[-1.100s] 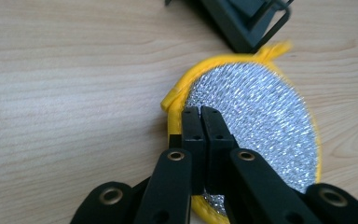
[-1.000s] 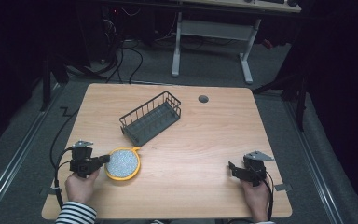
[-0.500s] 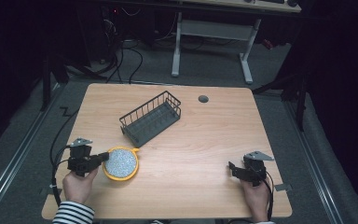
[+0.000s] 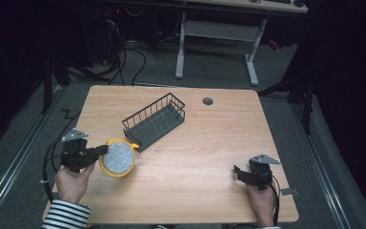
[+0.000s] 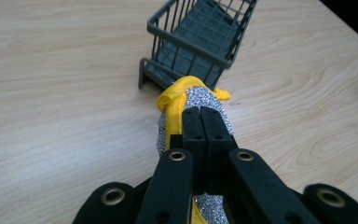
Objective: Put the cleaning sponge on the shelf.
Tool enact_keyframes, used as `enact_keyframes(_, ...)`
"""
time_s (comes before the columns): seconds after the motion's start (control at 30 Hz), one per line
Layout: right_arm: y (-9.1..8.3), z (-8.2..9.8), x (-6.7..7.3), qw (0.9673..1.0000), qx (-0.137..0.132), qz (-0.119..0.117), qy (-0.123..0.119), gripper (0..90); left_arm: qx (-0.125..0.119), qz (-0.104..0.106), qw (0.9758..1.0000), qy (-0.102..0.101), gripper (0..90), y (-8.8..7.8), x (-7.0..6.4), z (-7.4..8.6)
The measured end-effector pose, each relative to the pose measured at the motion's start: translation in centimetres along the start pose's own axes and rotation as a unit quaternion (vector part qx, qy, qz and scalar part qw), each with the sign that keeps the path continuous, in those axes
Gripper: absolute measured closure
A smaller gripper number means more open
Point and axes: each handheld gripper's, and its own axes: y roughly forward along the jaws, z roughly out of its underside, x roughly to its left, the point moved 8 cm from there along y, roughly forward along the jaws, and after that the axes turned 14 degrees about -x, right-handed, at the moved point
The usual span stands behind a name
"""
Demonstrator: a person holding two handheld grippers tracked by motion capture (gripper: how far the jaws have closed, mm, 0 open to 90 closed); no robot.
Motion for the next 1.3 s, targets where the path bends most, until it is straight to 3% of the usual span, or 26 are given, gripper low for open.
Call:
enact_keyframes(0.57, 0.0, 0.0, 0.0, 1.0, 0.0, 0.0, -0.001, 29.5, -0.036, 0.033, 0.9987, -0.013, 90.0, -1.4, -0.5, -4.3)
enact_keyframes(1.0, 0.0, 0.0, 0.0, 1.0, 0.0, 0.0, -0.001, 29.6, -0.042, 0.051, 0.9978, 0.0, 90.0, 0.4, -1.6, -8.2)
enact_keyframes(1.3, 0.0, 0.0, 0.0, 1.0, 0.0, 0.0, -0.001, 29.7, -0.038, 0.053, 0.9979, 0.006, 90.0, 2.9, -2.1, -10.4)
